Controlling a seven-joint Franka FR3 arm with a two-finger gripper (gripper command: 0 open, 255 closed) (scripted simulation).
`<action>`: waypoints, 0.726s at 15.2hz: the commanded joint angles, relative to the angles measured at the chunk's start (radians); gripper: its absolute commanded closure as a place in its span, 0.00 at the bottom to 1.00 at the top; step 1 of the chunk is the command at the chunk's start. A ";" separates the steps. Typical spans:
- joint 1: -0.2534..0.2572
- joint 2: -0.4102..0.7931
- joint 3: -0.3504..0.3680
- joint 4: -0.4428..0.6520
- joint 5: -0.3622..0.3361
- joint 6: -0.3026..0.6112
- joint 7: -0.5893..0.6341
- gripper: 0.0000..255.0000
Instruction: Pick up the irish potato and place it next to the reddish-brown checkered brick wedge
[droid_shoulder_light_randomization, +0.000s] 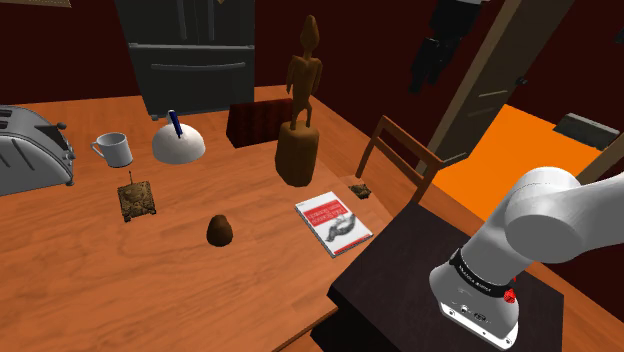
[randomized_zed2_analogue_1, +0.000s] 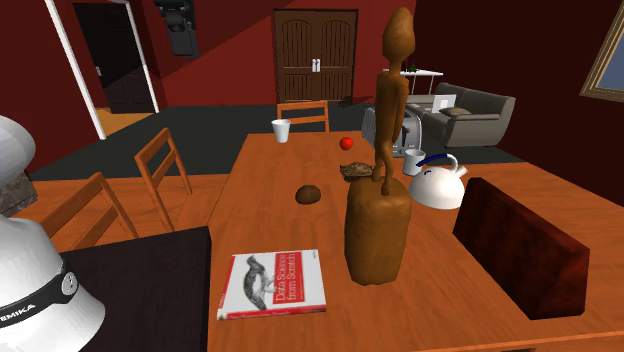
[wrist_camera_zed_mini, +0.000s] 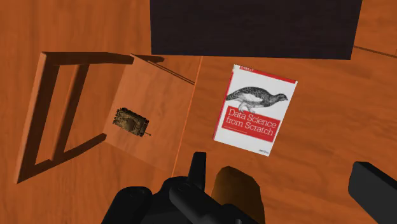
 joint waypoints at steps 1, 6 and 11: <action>0.000 0.000 0.000 0.000 0.000 0.000 0.000 0.00; 0.018 -0.047 0.060 -0.179 0.055 0.188 0.096 0.00; 0.042 -0.044 0.135 -0.324 0.112 0.394 0.193 0.00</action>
